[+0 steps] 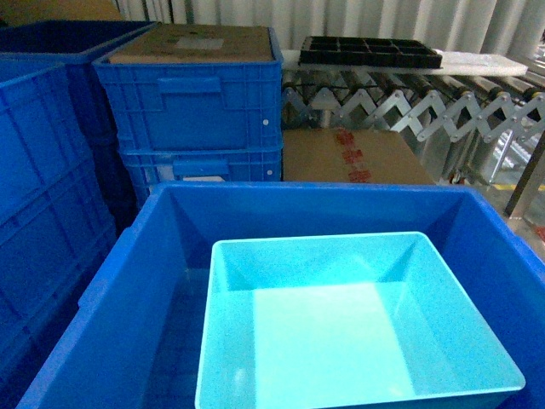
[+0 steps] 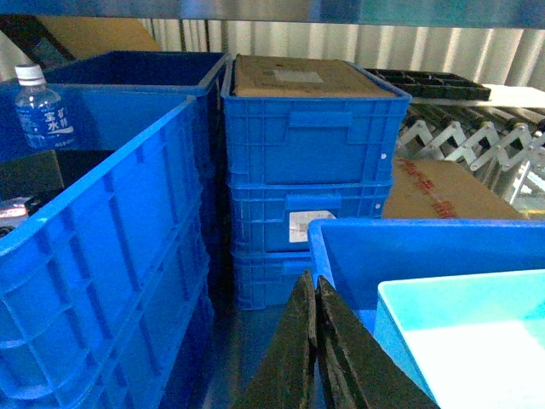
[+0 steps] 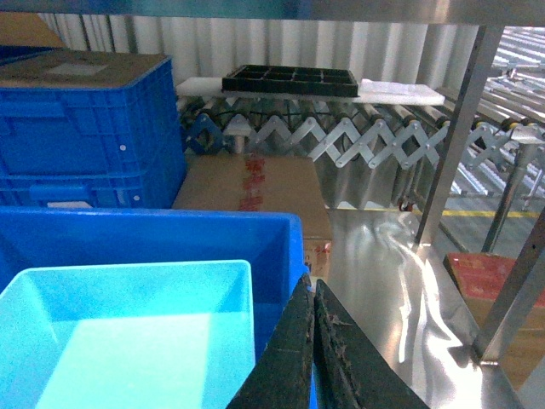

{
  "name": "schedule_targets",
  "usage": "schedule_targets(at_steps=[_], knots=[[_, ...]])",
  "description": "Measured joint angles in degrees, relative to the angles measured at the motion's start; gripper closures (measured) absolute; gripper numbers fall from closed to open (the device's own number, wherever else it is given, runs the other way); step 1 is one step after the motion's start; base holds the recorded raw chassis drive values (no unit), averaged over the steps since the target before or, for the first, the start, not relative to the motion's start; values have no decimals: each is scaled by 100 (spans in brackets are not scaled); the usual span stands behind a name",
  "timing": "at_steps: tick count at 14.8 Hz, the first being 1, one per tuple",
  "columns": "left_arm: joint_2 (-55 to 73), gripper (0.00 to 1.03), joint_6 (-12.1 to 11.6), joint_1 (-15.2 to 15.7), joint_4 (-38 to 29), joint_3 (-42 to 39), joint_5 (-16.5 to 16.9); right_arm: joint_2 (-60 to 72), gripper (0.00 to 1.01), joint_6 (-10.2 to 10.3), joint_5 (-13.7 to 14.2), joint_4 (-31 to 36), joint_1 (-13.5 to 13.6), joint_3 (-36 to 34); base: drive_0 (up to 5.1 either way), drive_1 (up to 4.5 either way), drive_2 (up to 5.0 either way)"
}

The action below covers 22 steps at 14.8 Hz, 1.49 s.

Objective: Stack blue boxes stably on right

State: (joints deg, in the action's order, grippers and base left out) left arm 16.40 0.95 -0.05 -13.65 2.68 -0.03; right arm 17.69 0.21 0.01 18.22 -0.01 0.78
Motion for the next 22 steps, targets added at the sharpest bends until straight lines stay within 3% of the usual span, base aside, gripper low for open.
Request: schedule_targets(at_steps=[6, 7, 8, 9, 16, 17, 22], knots=[[-632, 101, 0, 0, 354, -179, 2, -708, 99, 0, 0, -758, 0, -4, 0, 0, 0], [-909, 101, -2, 0, 723, -173, -7, -807, 99, 0, 0, -837, 0, -4, 0, 0, 0], [-1475, 101, 0, 0, 1458, -175, -7, -1305, 99, -2, -2, -1644, 0, 0, 0, 0, 0], [-1578, 101, -2, 0, 1270, -160, -2, -1744, 99, -2, -2, -1814, 0, 0, 0, 0, 0], [-1580, 101, -7, 0, 1390, -175, 2, -1742, 97, -4, -4, -1843, 0, 0, 0, 0, 0], [-1580, 93, -4, 0, 1390, -175, 0, -1742, 85, -2, -4, -1843, 0, 0, 0, 0, 0], [-1580, 28, -4, 0, 1390, -175, 2, -1742, 19, -4, -4, -1843, 0, 0, 0, 0, 0]])
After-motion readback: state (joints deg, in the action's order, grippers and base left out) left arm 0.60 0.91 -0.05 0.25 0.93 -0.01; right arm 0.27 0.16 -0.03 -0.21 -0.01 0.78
